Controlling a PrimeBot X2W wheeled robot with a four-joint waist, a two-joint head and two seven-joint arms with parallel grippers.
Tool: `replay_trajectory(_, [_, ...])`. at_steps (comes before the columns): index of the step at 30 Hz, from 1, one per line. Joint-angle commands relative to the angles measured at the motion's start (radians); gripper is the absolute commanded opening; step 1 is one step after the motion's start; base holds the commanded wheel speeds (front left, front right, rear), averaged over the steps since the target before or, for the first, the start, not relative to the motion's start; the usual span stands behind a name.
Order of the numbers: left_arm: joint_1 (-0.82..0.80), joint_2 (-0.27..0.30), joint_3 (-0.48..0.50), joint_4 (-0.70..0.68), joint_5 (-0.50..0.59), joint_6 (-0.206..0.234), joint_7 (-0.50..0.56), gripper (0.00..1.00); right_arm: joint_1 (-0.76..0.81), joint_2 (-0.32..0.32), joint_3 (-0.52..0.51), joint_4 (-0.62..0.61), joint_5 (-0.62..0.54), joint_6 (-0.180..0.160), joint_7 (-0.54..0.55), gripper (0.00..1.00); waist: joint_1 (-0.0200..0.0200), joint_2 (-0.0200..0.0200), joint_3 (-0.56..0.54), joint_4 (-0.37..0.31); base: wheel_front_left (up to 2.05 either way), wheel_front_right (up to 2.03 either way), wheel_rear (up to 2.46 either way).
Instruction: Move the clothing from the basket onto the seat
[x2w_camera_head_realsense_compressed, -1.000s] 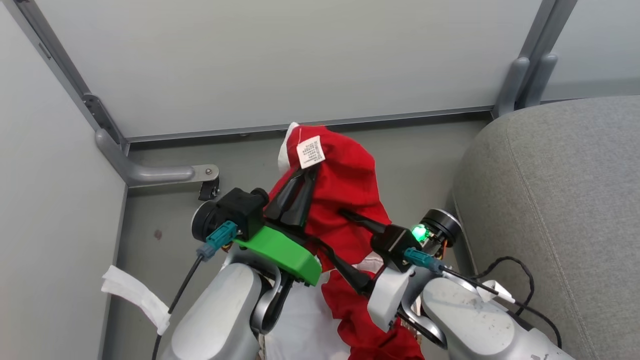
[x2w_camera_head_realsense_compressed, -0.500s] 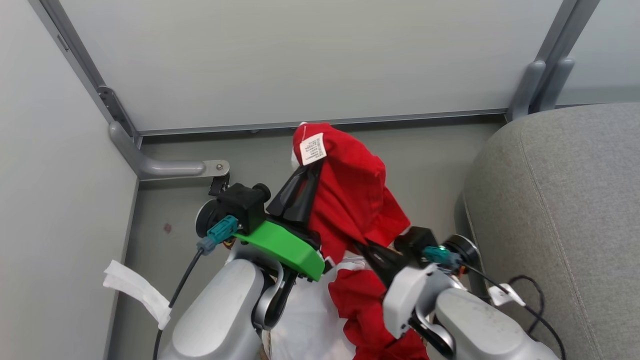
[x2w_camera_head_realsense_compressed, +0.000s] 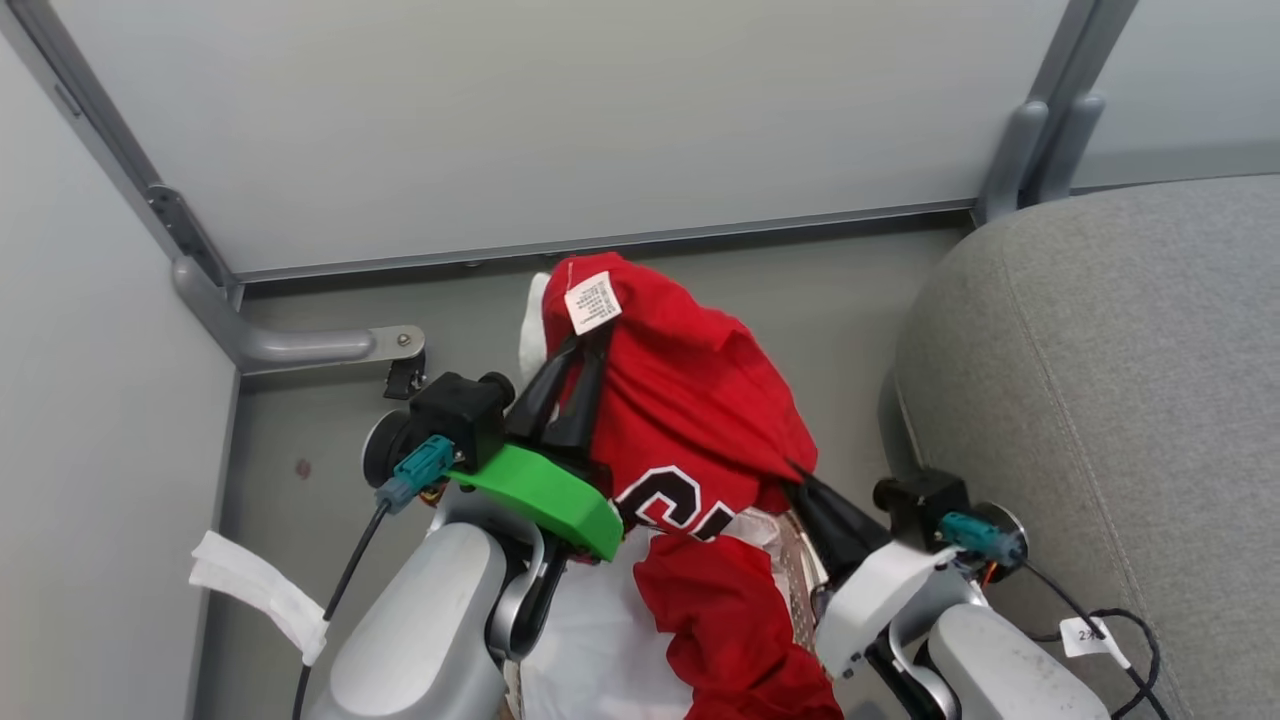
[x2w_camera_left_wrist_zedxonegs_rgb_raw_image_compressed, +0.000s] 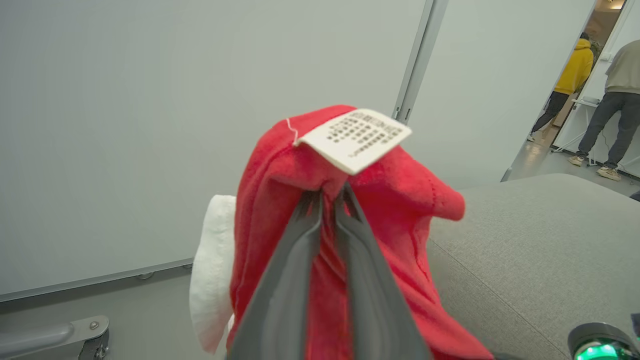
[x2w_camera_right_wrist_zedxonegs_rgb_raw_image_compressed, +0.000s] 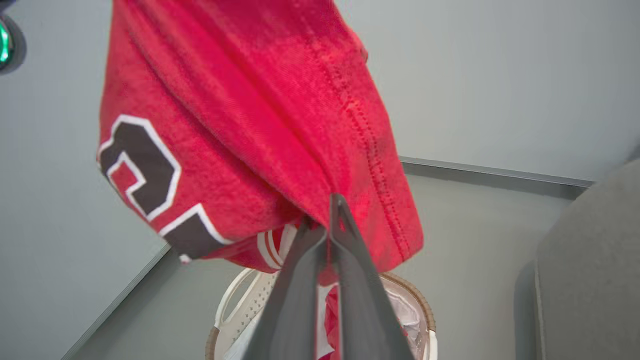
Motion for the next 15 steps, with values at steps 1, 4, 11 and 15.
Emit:
replay_trajectory(1, [0.002,0.003,0.011,-0.001,0.016,0.008,-0.006,1.0,0.015,0.003,-0.026,-0.026,-0.008,-0.001,0.0,0.0,0.0,0.0,0.004,-0.022,0.0,0.0,0.0])
replay_trajectory(4, [0.026,0.003,0.023,0.016,0.037,0.012,-0.004,1.0,0.033,0.016,-0.076,-0.089,-0.016,-0.001,0.0,0.0,0.0,0.0,-0.005,-0.061,0.0,0.0,0.0])
replay_trajectory(11, [0.072,0.003,0.076,0.032,0.079,-0.017,-0.004,1.0,0.055,0.039,-0.126,-0.206,-0.004,-0.001,-0.001,0.0,0.0,0.0,-0.001,-0.228,0.0,0.0,0.0])
replay_trajectory(15, [0.092,0.003,0.095,0.025,0.112,-0.031,-0.004,1.0,0.052,0.041,-0.142,-0.243,-0.006,-0.001,-0.001,0.0,0.0,0.0,0.006,-0.336,0.0,0.0,0.0])
